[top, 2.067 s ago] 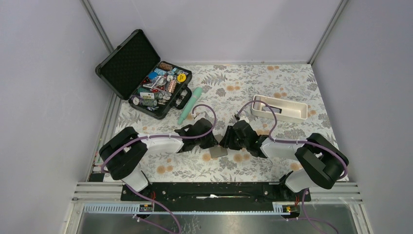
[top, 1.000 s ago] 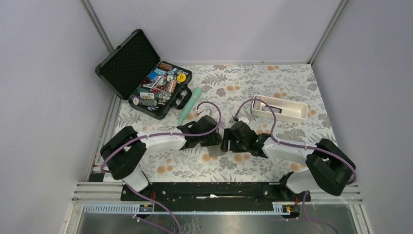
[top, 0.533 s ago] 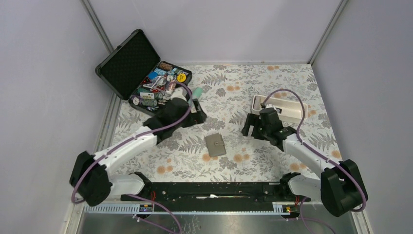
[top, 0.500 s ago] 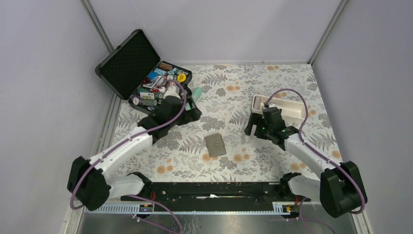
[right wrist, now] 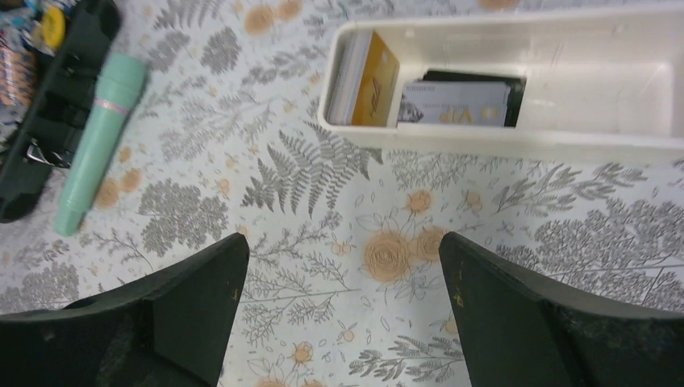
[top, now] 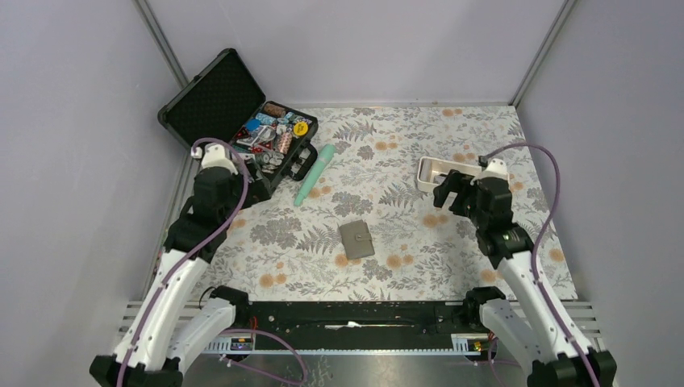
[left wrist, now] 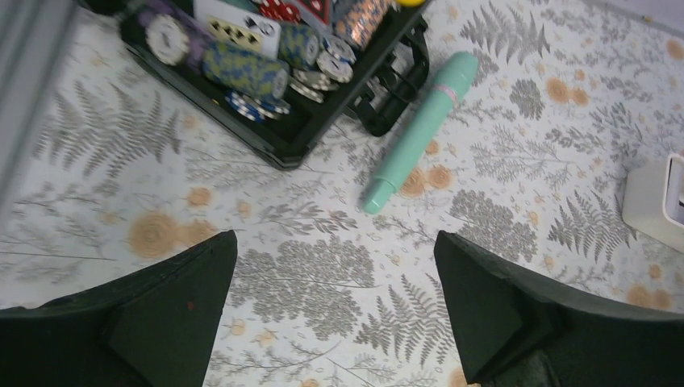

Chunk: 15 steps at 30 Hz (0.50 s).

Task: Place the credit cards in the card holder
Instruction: Reset both arms

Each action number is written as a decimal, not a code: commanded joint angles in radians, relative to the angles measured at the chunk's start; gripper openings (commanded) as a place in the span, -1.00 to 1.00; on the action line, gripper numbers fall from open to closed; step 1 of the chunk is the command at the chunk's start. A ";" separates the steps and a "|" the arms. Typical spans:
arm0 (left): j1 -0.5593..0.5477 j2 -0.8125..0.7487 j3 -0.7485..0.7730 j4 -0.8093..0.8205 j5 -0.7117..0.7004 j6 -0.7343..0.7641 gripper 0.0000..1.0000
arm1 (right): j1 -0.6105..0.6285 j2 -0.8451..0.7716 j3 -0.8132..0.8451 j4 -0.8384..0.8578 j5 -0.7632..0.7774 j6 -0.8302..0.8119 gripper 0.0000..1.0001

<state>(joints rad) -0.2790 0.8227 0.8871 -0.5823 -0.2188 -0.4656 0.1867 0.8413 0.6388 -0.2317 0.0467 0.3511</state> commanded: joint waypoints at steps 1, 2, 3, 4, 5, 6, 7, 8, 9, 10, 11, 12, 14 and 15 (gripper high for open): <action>0.004 -0.127 -0.002 0.015 -0.129 0.143 0.98 | -0.004 -0.150 -0.082 0.132 0.043 -0.066 0.92; 0.004 -0.147 -0.008 0.017 -0.124 0.149 0.98 | -0.004 -0.179 -0.101 0.148 0.042 -0.069 0.92; 0.004 -0.162 -0.012 0.019 -0.116 0.157 0.98 | -0.004 -0.201 -0.117 0.158 0.046 -0.071 0.92; 0.004 -0.173 -0.015 0.019 -0.115 0.162 0.98 | -0.004 -0.219 -0.129 0.164 0.050 -0.072 0.92; 0.004 -0.182 -0.016 0.018 -0.114 0.166 0.98 | -0.004 -0.228 -0.134 0.166 0.051 -0.071 0.92; 0.004 -0.189 -0.018 0.018 -0.115 0.169 0.98 | -0.004 -0.235 -0.137 0.167 0.051 -0.071 0.92; 0.004 -0.194 -0.021 0.018 -0.115 0.171 0.98 | -0.004 -0.235 -0.138 0.168 0.050 -0.071 0.92; 0.005 -0.196 -0.022 0.017 -0.113 0.172 0.98 | -0.004 -0.233 -0.137 0.167 0.049 -0.073 0.92; 0.004 -0.196 -0.022 0.015 -0.110 0.171 0.98 | -0.004 -0.229 -0.135 0.166 0.046 -0.073 0.92; 0.004 -0.194 -0.021 0.013 -0.108 0.171 0.98 | -0.004 -0.226 -0.134 0.164 0.044 -0.072 0.92; 0.004 -0.193 -0.019 0.011 -0.108 0.170 0.98 | -0.004 -0.225 -0.135 0.163 0.043 -0.073 0.92; 0.004 -0.190 -0.016 0.007 -0.109 0.168 0.98 | -0.004 -0.223 -0.134 0.164 0.044 -0.073 0.92; 0.004 -0.191 -0.014 0.004 -0.104 0.167 0.98 | -0.004 -0.223 -0.133 0.163 0.045 -0.073 0.93; 0.004 -0.192 -0.015 0.008 -0.094 0.168 0.98 | -0.004 -0.223 -0.132 0.162 0.045 -0.073 0.93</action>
<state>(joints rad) -0.2790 0.6304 0.8730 -0.5968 -0.3061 -0.3206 0.1867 0.6216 0.5034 -0.1181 0.0696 0.2981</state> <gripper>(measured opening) 0.989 0.960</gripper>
